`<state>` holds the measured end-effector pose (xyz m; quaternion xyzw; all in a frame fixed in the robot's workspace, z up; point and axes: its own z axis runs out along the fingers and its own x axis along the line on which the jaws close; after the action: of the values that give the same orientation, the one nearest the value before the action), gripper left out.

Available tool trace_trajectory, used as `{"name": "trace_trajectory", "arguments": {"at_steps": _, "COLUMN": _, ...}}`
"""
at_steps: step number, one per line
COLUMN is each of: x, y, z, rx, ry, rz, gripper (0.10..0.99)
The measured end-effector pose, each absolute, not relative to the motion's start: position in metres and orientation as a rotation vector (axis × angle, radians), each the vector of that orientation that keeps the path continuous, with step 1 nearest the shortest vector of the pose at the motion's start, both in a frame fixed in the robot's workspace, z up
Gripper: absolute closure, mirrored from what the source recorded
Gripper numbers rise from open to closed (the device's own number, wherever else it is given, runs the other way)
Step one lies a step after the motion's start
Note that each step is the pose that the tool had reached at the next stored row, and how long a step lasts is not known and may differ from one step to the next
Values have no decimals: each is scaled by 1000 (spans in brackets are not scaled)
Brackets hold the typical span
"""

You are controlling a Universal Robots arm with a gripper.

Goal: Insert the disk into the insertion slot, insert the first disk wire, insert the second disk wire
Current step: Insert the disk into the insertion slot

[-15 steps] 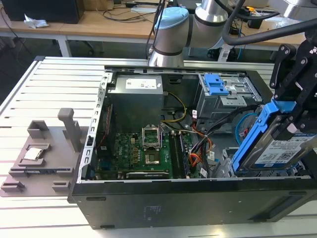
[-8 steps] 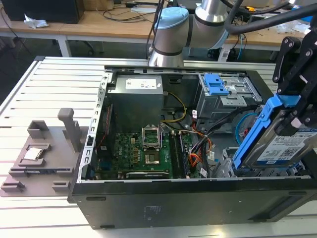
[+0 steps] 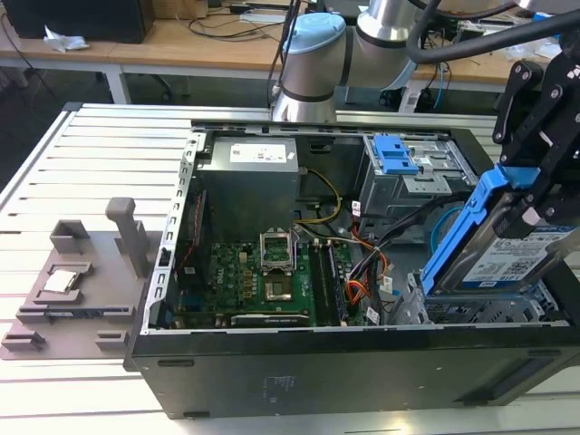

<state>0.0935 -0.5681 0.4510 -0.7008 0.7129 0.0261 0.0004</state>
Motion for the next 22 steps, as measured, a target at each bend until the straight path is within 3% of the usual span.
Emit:
{"name": "trace_trajectory", "arguments": {"at_steps": 7, "x": 95, "y": -554, "z": 445, "rx": -2201, "ry": 2239, "rz": 82, "gripper": 722}}
{"name": "trace_trajectory", "arguments": {"at_steps": 22, "x": 97, "y": -554, "z": 433, "rx": -2202, "ry": 2240, "rz": 82, "gripper": 722}}
